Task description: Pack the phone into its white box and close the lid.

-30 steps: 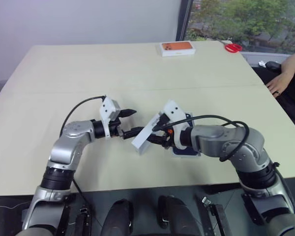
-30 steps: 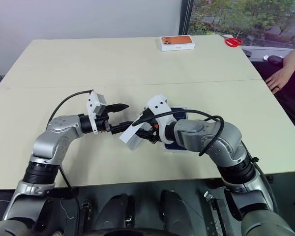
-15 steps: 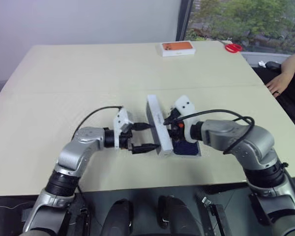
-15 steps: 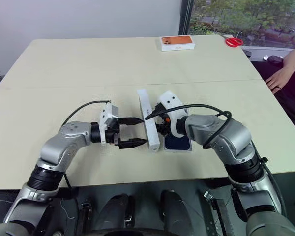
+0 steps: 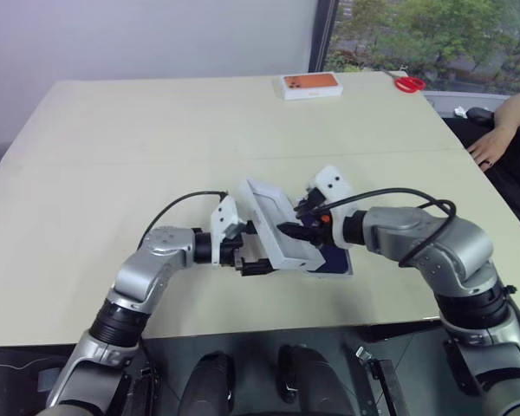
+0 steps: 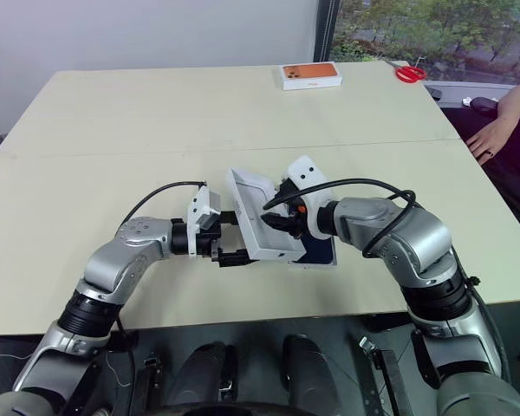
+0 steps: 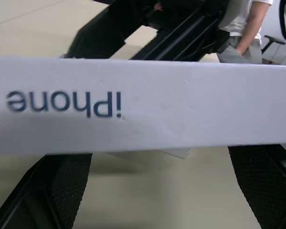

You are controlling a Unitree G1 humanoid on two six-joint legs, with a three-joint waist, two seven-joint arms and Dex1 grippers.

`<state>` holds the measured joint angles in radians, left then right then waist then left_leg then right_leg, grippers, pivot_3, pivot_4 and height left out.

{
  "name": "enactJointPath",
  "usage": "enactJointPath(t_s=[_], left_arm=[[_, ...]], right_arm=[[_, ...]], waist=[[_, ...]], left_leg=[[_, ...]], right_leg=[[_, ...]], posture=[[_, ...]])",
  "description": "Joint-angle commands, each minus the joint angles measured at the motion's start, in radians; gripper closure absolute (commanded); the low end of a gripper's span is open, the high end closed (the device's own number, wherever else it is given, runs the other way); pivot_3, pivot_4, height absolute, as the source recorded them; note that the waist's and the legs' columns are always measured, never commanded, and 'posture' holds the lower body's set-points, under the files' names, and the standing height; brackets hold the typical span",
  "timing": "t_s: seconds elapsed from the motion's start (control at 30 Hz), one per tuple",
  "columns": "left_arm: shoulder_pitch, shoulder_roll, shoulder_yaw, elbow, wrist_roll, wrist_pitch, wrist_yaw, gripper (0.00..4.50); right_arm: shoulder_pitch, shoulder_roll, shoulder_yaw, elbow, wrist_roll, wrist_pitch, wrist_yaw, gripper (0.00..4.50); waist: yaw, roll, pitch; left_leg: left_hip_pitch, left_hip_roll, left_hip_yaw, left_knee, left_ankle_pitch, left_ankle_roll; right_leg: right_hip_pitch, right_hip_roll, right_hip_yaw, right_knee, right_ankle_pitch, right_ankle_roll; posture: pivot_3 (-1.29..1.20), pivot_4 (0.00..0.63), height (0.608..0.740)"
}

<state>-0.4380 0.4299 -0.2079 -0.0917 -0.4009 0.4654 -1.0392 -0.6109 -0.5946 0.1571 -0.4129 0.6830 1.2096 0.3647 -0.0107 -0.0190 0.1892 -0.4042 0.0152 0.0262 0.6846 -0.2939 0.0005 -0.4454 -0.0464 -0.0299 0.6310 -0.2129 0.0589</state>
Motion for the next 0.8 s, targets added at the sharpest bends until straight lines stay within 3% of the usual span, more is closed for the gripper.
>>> enactJointPath(t_s=[0.03,0.33,0.8], left_arm=[[-0.03,0.011,0.048,0.014,0.005,-0.044,0.012,0.0],[-0.068,0.016,0.09,0.077,0.014,-0.092,0.027,0.0],[-0.087,0.003,0.105,0.097,0.014,-0.119,0.053,0.0]], right_arm=[[0.0,-0.002,-0.018,-0.053,-0.011,0.0,0.011,1.37],[0.007,-0.013,-0.017,-0.072,-0.042,-0.007,0.035,1.37],[-0.014,0.126,-0.005,-0.092,-0.053,0.05,-0.004,1.37]], waist=[[0.0,0.0,0.0],[0.0,0.0,0.0],[0.0,0.0,0.0]], left_leg=[[0.0,0.0,0.0,0.0,0.0,0.0],[0.0,0.0,0.0,0.0,0.0,0.0],[0.0,0.0,0.0,0.0,0.0,0.0]], right_leg=[[0.0,0.0,0.0,0.0,0.0,0.0],[0.0,0.0,0.0,0.0,0.0,0.0],[0.0,0.0,0.0,0.0,0.0,0.0]], posture=[[0.0,0.15,0.74],[0.0,0.15,0.74],[0.0,0.15,0.74]])
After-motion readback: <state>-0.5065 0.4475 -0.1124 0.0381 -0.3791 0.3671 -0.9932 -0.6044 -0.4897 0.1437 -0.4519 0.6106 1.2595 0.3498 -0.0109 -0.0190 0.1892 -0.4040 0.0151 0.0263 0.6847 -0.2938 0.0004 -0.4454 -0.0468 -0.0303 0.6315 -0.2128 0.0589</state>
